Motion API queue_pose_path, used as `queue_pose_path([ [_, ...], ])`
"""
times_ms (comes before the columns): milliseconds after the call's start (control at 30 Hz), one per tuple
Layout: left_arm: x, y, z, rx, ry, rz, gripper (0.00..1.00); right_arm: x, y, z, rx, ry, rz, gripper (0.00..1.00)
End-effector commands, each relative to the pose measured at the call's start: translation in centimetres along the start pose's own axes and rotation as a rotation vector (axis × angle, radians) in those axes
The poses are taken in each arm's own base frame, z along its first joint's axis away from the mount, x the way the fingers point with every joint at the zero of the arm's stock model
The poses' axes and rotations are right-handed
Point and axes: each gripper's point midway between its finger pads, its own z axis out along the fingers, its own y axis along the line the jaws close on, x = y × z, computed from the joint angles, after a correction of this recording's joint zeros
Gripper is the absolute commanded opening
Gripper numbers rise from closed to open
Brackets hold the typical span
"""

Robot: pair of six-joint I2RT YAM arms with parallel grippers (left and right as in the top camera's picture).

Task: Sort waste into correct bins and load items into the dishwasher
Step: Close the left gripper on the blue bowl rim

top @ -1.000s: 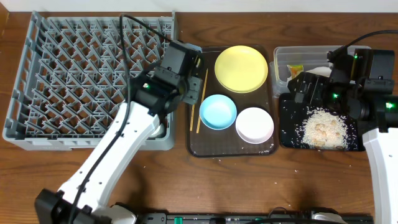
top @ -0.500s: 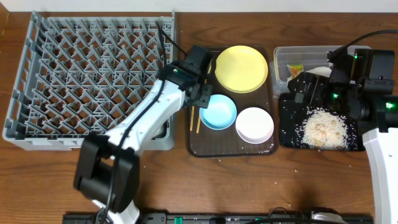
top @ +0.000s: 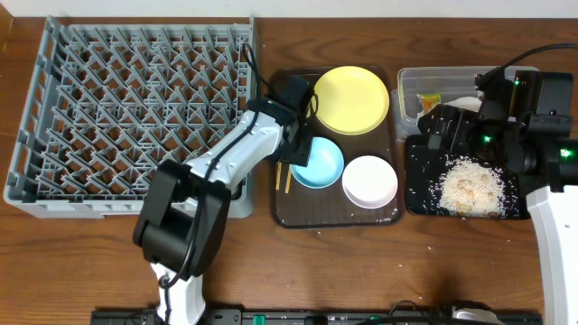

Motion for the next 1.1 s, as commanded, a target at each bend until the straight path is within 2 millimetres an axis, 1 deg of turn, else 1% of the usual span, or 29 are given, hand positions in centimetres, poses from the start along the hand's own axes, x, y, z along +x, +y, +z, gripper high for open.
queue_pose_path([
  [0, 0.2, -0.2, 0.4, 0.017, 0.016, -0.017, 0.46, -0.6, 0.2, -0.7, 0.000, -0.025, 0.003, 0.99],
  [33, 0.1, -0.2, 0.4, 0.018, 0.015, -0.017, 0.43, -0.6, 0.2, -0.7, 0.000, -0.025, 0.004, 0.99],
  [100, 0.1, -0.2, 0.4, 0.018, 0.015, -0.018, 0.41, -0.6, 0.2, -0.7, 0.000, -0.025, 0.004, 0.99],
  [400, 0.3, -0.5, 0.7, 0.037, 0.025, -0.018, 0.39, -0.6, 0.2, -0.7, 0.000, -0.025, 0.004, 0.99],
  [567, 0.3, -0.6, 0.7, 0.042, 0.026, -0.018, 0.32, -0.6, 0.2, -0.7, 0.000, -0.025, 0.004, 0.99],
  [700, 0.5, -1.7, 0.6, 0.111, 0.041, -0.018, 0.31, -0.6, 0.2, -0.7, 0.000, -0.025, 0.003, 0.99],
  [933, 0.5, -1.7, 0.6, 0.110, 0.041, -0.019, 0.26, -0.6, 0.2, -0.7, 0.000, -0.025, 0.003, 0.99],
  [1067, 0.6, -1.7, 0.7, 0.109, 0.043, -0.022, 0.25, -0.6, 0.2, -0.7, 0.000, -0.025, 0.003, 0.99],
])
